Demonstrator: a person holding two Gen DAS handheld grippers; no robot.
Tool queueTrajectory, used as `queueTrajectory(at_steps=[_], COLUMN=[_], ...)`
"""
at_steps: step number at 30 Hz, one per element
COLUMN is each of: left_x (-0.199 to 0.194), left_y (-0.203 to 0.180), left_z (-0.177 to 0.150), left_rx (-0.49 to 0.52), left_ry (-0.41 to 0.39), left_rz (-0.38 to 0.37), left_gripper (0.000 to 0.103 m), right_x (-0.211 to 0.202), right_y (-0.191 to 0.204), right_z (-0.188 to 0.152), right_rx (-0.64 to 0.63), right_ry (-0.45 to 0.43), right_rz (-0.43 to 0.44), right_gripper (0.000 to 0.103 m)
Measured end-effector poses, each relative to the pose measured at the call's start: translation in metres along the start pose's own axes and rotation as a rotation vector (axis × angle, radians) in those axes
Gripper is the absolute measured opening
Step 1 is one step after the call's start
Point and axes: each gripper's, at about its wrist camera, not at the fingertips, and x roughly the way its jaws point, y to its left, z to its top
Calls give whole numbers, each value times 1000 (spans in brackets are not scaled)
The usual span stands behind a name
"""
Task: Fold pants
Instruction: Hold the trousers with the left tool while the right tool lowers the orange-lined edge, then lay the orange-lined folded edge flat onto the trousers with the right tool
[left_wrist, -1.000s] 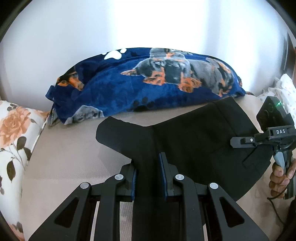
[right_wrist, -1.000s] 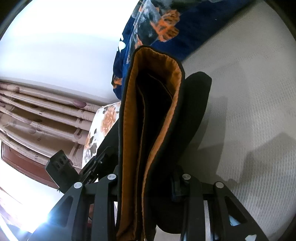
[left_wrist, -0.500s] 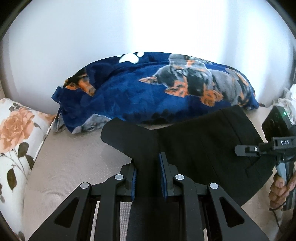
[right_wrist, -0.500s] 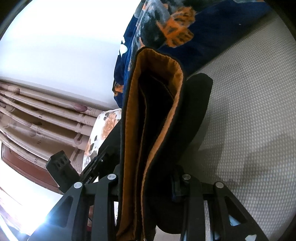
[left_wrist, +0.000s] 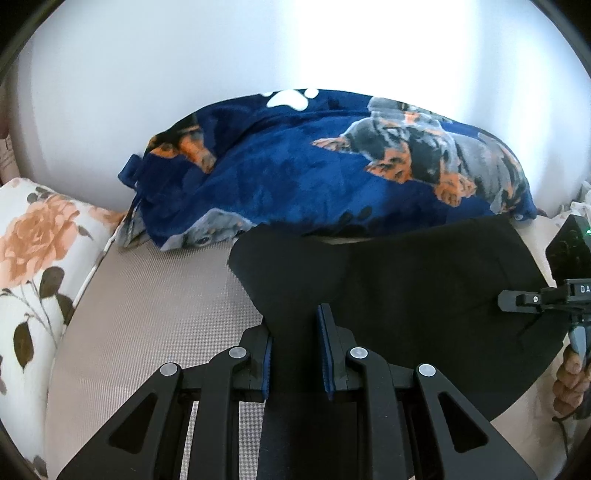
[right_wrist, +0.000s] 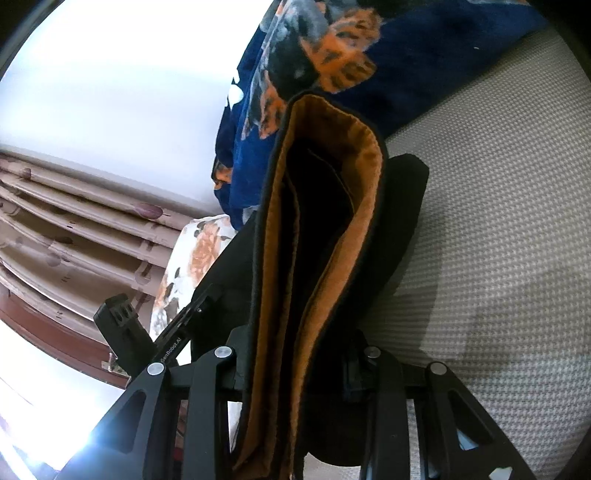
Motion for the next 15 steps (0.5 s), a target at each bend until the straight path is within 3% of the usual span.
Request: queueTrajectory(at_steps=[15], left_x=[24], left_y=[13], left_z=[-30], left_rx=[-28], left_ry=[40], left_rz=[33], left_gripper=[22], right_x=[12], right_y=[7], right_z=[-3], right_rx=[-110], right_ry=[10], right_rz=[-196], right_gripper=[31])
